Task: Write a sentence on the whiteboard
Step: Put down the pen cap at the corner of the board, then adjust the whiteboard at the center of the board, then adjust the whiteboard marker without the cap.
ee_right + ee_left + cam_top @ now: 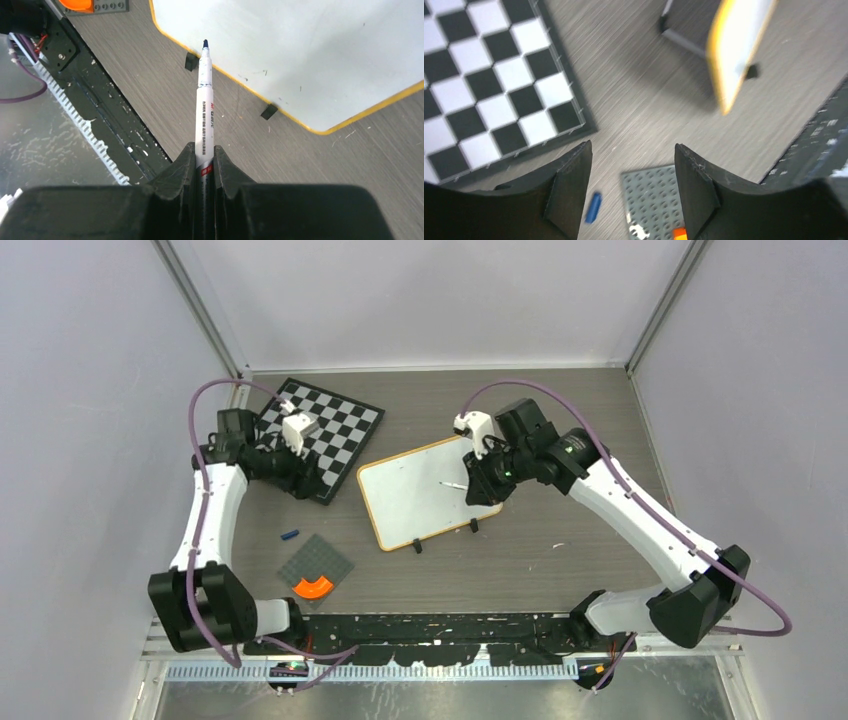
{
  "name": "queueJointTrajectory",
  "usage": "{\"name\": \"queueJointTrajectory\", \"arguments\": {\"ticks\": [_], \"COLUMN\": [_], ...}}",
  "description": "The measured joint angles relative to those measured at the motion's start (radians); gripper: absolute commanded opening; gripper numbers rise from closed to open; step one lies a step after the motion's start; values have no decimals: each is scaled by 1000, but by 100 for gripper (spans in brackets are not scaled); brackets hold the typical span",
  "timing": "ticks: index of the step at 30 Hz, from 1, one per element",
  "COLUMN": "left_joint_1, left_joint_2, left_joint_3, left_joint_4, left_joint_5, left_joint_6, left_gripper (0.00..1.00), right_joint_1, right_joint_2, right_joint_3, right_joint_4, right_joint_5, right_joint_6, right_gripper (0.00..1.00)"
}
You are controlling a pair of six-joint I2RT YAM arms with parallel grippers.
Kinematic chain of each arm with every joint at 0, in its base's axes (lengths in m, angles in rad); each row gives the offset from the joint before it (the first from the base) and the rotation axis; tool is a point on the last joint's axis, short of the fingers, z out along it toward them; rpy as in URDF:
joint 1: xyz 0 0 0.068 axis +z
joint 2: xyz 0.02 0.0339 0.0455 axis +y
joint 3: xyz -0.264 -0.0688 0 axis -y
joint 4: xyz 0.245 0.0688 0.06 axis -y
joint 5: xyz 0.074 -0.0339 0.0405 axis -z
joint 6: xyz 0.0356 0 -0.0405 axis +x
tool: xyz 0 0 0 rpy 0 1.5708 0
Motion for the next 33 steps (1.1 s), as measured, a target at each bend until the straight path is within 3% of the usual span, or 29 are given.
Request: {"name": "queueJointTrajectory", "arguments": {"ticks": [5,9,15,21,27,29,30,33], "left_joint_1": [-112,-181,-235,-308,-328,-328,-329,-333], "left_joint_2": [-35,2,75,80,74,69,65,47], "left_joint_3": [37,36,30,2,-27,-32,-36,-45], "left_joint_4": [45,127,244,282,283,286,286,279], "left_joint_5": [136,167,169,163,194,194,194,189], "left_joint_6": [-209,-350,-499,-552,-578,-581,-580,-576], "left_gripper": [62,57,36,12,7,10,16,50], "right_joint_1": [53,68,71,71,71,71,71,71], "right_joint_2": [48,55,55,55,55,55,55,55], "right_joint_3": [29,30,30,27,27,27,27,27], "right_joint_4": [47,76,106,123,110,100,96,86], "right_joint_5": [43,42,17,5,-19,-28,-31,-42], "right_joint_6": [0,-9,-35,-40,-42,-44,-44,-44], "right_gripper": [0,0,0,0,0,0,0,0]}}
